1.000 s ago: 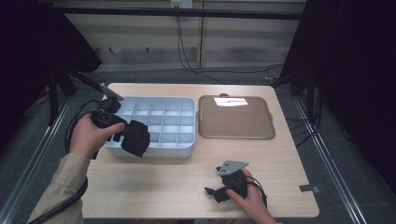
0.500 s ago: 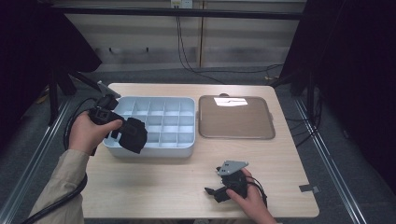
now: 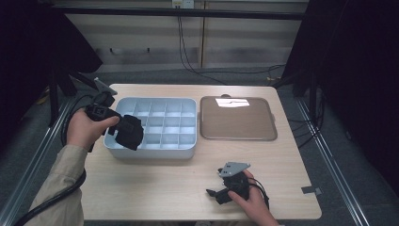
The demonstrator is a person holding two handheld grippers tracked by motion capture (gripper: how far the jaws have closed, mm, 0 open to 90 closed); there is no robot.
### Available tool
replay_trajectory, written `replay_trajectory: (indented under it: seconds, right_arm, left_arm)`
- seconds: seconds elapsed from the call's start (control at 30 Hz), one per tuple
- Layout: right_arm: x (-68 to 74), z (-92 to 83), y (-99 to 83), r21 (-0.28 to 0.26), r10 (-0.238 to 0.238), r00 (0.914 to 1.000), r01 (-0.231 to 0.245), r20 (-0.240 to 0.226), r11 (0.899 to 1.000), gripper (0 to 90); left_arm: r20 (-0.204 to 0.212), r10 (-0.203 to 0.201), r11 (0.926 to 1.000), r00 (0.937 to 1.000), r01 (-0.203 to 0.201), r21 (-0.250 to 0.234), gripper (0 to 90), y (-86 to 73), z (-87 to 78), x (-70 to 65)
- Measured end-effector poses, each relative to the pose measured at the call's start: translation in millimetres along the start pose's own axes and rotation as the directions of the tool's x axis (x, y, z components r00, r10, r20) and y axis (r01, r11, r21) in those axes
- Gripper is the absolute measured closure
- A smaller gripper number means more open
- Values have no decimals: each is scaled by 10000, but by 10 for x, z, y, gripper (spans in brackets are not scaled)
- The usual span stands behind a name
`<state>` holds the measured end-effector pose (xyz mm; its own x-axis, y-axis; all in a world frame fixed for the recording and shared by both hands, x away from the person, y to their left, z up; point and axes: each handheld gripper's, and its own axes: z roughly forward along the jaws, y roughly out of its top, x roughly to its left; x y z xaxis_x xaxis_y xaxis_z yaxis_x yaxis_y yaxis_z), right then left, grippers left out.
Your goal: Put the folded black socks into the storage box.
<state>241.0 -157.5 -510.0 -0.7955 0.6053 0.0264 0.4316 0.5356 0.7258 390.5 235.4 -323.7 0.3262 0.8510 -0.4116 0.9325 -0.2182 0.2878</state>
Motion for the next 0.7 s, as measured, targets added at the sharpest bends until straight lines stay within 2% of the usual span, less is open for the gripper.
replay_trajectory:
  seconds: [0.1, 0.7]
  right_arm:
    - [0, 0, 0, 2, 2, 10000, -2, -9, 10000, 134]
    - [0, 0, 0, -3, -3, 10000, 3, 1, 10000, 133]
  left_arm:
    - [-8, -153, 9999, 9999, 153, -68, 712, 28, 1, 16]
    - [-216, -76, 10000, 9997, 75, -62, 712, 173, 33, 89]
